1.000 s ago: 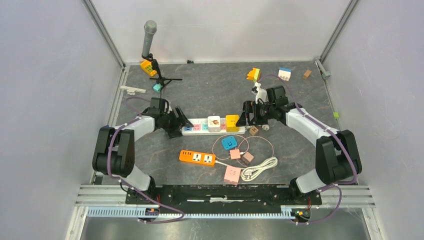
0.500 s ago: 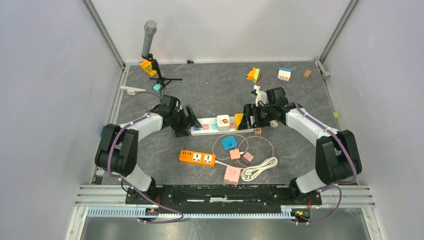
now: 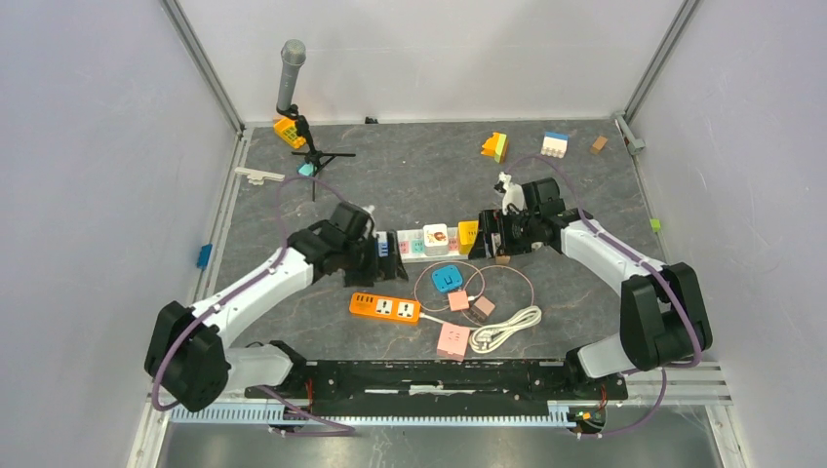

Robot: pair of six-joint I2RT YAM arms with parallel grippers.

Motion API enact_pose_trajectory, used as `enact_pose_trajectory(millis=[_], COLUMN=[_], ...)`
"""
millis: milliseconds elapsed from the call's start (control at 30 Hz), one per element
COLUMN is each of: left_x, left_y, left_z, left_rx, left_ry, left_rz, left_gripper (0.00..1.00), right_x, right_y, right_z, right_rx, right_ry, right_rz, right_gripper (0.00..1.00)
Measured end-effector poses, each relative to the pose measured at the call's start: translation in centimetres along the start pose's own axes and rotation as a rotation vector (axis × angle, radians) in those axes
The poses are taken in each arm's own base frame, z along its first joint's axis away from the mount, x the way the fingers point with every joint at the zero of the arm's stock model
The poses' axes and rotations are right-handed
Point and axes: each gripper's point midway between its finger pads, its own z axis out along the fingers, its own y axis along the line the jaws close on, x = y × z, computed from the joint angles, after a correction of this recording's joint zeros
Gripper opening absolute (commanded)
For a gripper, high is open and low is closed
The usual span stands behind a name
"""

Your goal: Insert the plug

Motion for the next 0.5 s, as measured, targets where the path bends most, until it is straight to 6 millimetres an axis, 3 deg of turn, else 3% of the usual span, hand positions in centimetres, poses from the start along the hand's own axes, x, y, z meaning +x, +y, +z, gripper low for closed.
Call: enact_pose_trajectory(millis=[167, 500], left_x=[5.6, 9.7], left_y=[-3.0, -8.4], left_z=[-0.1, 1.3], left_rx=[0.006, -0.082], left_ry=[0.131, 0.242], left_rz=[0.113, 0.311], left_gripper=[0.97, 1.0], right_x=[0.2, -0.7], right_y=[-0.4, -0.4], right_z=[0.1, 0.0], right_rx=[0.025, 0.038], right_ry=[-0.003, -0.046], right_rz=[0.019, 0.042], right_gripper=[0.98, 0.98])
